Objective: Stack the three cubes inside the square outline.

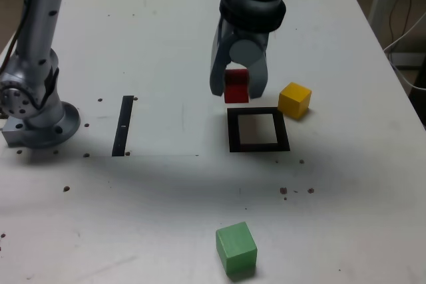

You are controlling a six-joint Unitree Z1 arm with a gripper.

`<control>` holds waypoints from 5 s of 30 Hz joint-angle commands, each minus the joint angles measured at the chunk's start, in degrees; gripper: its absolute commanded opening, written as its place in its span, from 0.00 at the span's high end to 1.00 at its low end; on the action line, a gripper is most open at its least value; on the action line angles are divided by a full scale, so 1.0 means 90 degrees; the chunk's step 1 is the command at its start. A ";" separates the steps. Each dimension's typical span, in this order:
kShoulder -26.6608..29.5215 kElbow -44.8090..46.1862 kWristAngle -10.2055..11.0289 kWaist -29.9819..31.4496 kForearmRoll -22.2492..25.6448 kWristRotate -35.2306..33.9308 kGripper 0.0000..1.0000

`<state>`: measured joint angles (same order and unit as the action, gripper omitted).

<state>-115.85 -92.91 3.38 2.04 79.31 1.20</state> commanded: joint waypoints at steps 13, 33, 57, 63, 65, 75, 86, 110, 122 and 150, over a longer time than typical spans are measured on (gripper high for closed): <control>-0.0536 -0.0247 -0.0205 0.0359 -0.0147 -0.0319 0.69; -0.0979 -0.0351 -0.0311 0.0335 -0.0375 -0.0168 0.15; -0.0067 -0.0520 0.0499 0.0291 0.0035 0.0839 0.01; -0.0457 -0.1086 0.0767 0.0256 0.0014 0.1685 0.00; -0.0600 -0.1223 0.0820 0.0208 0.0003 0.1926 0.00; -0.1301 -0.1784 0.0837 -0.0097 0.0042 0.2654 0.01; -0.1711 -0.2109 0.0845 -0.0195 0.0121 0.2970 0.03; -0.2207 -0.2518 0.0741 -0.0216 0.0300 0.2979 0.71; -0.2206 -0.2574 0.0728 -0.0206 0.0309 0.2981 0.70; -0.0906 -0.2473 0.0624 0.0270 0.1127 0.1048 0.71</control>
<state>-125.02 -115.68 9.52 4.24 88.94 11.52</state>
